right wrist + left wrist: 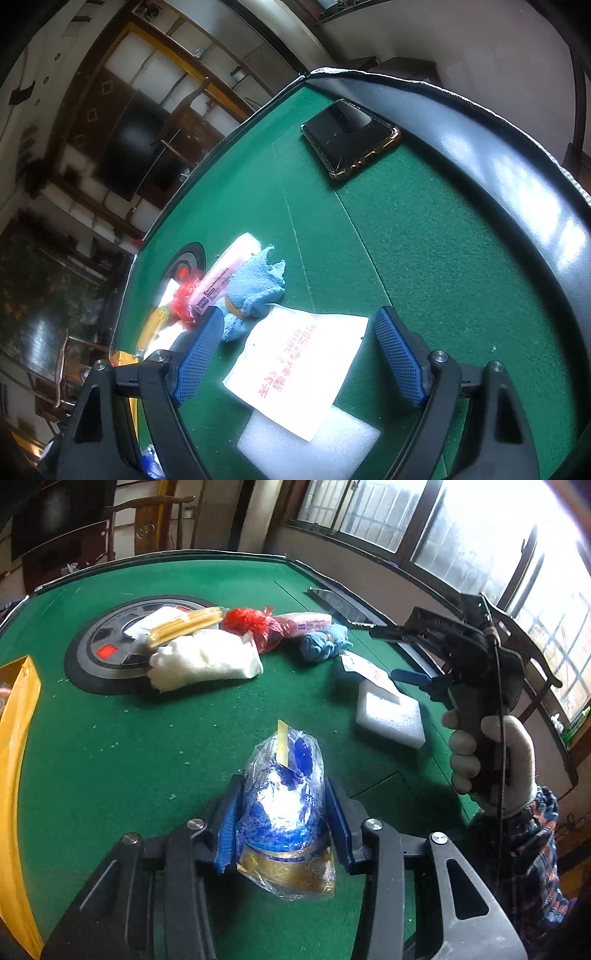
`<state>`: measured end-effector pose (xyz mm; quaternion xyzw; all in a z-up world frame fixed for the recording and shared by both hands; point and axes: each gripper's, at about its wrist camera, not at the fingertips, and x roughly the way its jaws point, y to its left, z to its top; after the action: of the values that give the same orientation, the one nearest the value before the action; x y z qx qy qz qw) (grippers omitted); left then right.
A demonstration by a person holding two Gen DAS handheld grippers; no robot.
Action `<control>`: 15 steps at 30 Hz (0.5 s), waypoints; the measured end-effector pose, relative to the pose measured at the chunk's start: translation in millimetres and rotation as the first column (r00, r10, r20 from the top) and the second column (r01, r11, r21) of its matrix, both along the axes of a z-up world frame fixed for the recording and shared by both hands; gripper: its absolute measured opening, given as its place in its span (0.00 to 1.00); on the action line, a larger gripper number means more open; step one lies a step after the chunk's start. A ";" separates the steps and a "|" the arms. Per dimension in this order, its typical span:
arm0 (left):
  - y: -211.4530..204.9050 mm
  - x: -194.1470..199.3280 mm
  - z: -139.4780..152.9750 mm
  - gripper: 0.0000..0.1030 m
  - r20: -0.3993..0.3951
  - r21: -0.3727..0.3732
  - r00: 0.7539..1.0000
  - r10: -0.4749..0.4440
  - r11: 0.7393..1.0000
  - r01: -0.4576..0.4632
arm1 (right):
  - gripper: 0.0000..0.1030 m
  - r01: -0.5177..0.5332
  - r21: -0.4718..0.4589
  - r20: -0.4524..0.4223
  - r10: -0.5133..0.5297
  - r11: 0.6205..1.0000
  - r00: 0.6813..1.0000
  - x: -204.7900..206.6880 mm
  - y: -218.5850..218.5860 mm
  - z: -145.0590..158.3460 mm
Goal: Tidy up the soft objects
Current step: 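Lift the bagged ball with the left tool while the right tool grasps the white paper sheet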
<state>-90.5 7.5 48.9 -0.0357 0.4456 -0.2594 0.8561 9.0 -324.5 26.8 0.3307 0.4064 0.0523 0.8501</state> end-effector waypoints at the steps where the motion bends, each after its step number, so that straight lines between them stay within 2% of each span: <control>1: 10.0 -3.2 3.3 0.39 -0.006 -0.029 1.000 0.014 0.999 -0.015 | 0.78 -0.008 -0.014 0.000 0.008 1.000 1.000 0.7 2.4 0.6; 4: 36.7 -15.4 15.5 0.40 0.010 -0.086 0.998 0.057 0.995 -0.056 | 0.78 -0.036 -0.069 -0.003 0.036 0.997 0.999 3.0 11.8 3.0; 8: 64.2 -29.7 30.0 0.40 0.042 -0.106 0.994 0.102 0.990 -0.097 | 0.79 -0.080 -0.185 -0.022 0.077 0.979 0.997 10.0 28.7 7.0; 12: 90.3 -38.8 39.0 0.40 0.059 -0.133 0.988 0.145 0.982 -0.136 | 0.86 -0.162 -0.288 -0.068 0.148 0.944 0.987 13.9 59.3 9.4; 15: 110.7 -45.4 42.6 0.40 0.060 -0.162 0.982 0.178 0.973 -0.166 | 0.87 -0.252 -0.359 -0.111 0.227 0.899 0.968 12.4 88.3 7.2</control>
<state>-135.8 118.2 91.5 -0.1318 0.3871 -0.2195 0.8857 21.4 -236.2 34.0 0.1133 0.4745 0.0678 0.8703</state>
